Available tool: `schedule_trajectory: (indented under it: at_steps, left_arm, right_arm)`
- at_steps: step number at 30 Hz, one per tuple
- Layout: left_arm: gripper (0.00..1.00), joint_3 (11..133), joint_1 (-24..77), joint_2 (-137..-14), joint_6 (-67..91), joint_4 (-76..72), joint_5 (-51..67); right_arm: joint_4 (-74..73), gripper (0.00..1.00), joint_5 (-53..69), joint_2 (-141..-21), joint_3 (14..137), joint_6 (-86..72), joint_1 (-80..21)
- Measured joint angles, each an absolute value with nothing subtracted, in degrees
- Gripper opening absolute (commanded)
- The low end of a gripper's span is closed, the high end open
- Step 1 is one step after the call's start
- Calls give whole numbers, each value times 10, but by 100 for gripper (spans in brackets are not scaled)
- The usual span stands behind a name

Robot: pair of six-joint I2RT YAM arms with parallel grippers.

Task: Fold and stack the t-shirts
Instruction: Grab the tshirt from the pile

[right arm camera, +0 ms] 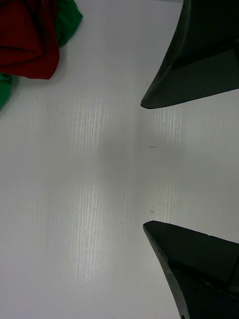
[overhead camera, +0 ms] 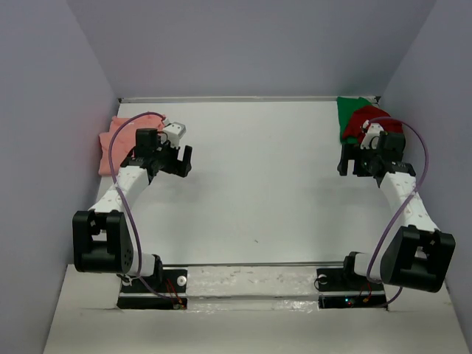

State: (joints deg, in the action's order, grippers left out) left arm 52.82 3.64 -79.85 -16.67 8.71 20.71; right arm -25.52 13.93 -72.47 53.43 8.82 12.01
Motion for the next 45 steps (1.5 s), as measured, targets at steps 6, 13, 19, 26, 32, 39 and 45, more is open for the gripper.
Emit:
schedule_trajectory:
  at_steps: [6,13,19,26,32,39,45]
  left_arm:
    - [99,532,42,-799,-178,95,208]
    - [95,552,97,-807,-203,105,150]
    - [95,601,110,-837,-211,110,99]
    - [95,590,109,-835,-224,96,31]
    - [95,519,106,-792,-224,58,-45]
    - [95,488,94,-760,-219,29,-85]
    - [95,459,90,-751,-213,25,-95]
  right_arm:
    - [-253,100,136,-712,534,97,120]
    - [-251,100,79,-736,553,139,120]
    - [-247,86,12,-821,656,187,120]
    - [-228,79,-50,-962,818,200,120]
    - [-223,69,-88,-1080,912,204,124]
    - [-243,68,-106,-1196,982,206,134]
    - [-270,34,-107,-1243,1041,206,136]
